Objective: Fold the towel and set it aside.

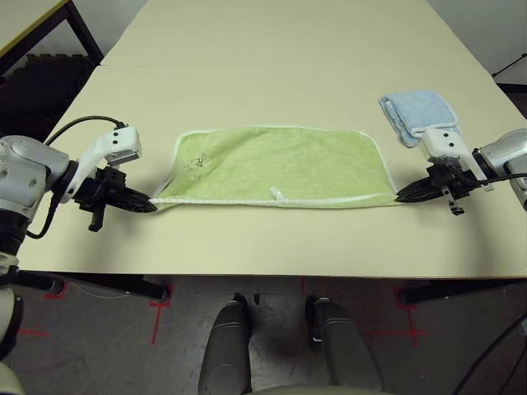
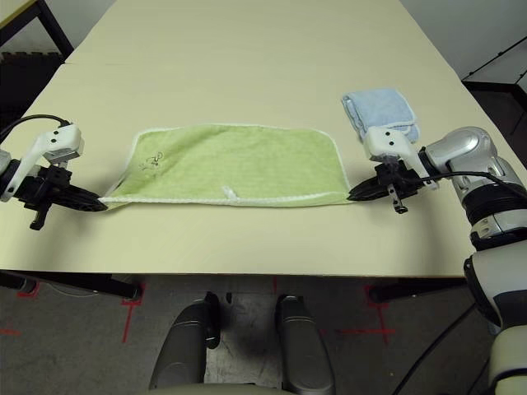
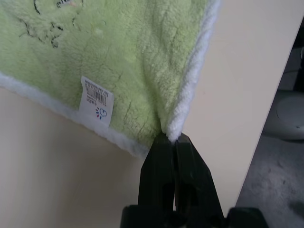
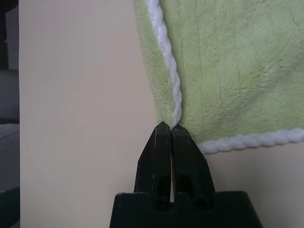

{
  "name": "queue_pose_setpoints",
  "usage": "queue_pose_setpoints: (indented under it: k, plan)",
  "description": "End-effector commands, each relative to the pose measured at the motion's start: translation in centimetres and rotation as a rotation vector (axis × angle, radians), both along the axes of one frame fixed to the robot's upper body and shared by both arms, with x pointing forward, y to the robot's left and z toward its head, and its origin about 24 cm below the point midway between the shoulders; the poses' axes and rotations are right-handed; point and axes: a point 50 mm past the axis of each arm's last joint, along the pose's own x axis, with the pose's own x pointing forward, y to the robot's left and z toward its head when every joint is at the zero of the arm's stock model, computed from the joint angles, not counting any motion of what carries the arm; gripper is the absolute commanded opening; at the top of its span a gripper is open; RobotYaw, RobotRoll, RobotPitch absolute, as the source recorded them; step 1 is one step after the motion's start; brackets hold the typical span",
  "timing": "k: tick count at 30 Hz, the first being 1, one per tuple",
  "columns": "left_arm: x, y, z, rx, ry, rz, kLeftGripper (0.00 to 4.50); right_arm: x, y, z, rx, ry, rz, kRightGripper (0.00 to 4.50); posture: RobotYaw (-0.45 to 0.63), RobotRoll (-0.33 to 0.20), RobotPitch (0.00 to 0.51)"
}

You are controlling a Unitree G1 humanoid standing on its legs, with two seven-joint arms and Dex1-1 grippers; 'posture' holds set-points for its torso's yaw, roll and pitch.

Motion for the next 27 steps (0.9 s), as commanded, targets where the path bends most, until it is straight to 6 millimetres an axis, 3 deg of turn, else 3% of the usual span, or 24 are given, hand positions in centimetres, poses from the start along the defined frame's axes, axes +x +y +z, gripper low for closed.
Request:
queue_pose_setpoints:
  k: [1, 7, 14, 20, 27]
  plan:
    - [-0.3, 0.2, -0.1, 0.041, 0.030, -0.020, 0.02, -0.7, -0.6, -0.4, -0.034, 0.035, 0.010, 0.00, 0.00, 0.000, 0.196]
    - [-0.1, 0.1, 0.1, 0.053, 0.032, -0.034, 0.02, -0.8, -0.8, -0.3, -0.039, 0.036, 0.006, 0.00, 0.00, 0.000, 0.196]
    - [1.0, 0.1, 1.8, 0.054, -0.032, -0.032, 0.02, 0.2, -1.7, 1.2, -0.041, -0.022, -0.062, 0.00, 0.01, 0.000, 0.197]
    - [2.7, 0.4, 2.9, 0.083, -0.119, -0.020, 0.02, 1.0, -2.0, 2.0, -0.029, -0.085, -0.148, 0.00, 0.01, 0.000, 0.197]
    - [4.8, 0.5, 2.5, 0.118, -0.270, 0.037, 0.02, 2.2, -2.4, 1.6, -0.068, -0.207, -0.327, 0.00, 0.00, 0.000, 0.199]
